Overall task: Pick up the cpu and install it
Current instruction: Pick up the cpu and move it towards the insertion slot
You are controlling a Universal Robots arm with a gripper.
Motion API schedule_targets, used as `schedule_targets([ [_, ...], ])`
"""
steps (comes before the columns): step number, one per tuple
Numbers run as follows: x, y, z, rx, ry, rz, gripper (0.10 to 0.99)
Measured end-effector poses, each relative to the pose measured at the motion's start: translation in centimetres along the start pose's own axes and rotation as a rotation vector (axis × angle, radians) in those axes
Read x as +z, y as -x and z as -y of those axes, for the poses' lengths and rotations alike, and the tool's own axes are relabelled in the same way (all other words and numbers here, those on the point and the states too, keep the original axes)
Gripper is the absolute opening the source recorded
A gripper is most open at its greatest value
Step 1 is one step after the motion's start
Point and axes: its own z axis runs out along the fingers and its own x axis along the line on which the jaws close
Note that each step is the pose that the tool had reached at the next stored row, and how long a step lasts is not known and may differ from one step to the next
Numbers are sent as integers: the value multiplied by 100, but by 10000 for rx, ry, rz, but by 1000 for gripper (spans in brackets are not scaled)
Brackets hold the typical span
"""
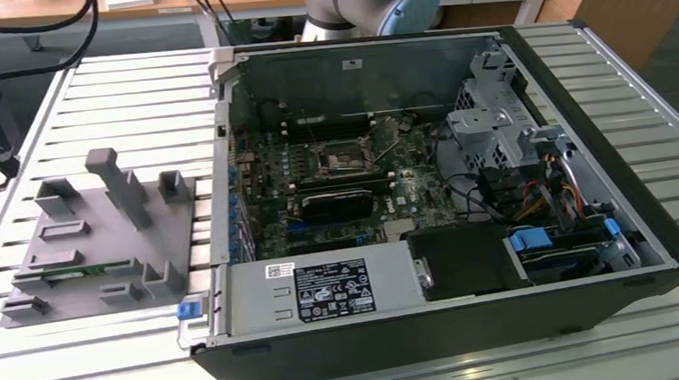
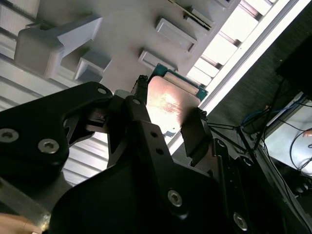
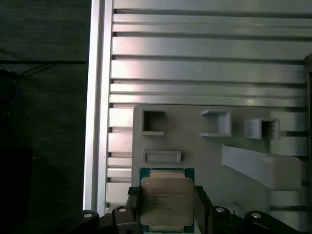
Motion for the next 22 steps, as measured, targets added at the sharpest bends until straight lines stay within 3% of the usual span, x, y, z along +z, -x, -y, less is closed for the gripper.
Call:
schedule_targets([
  [14,-170,1,-15,0,1,1,525],
  [22,-351,1,-32,0,0,0,525],
])
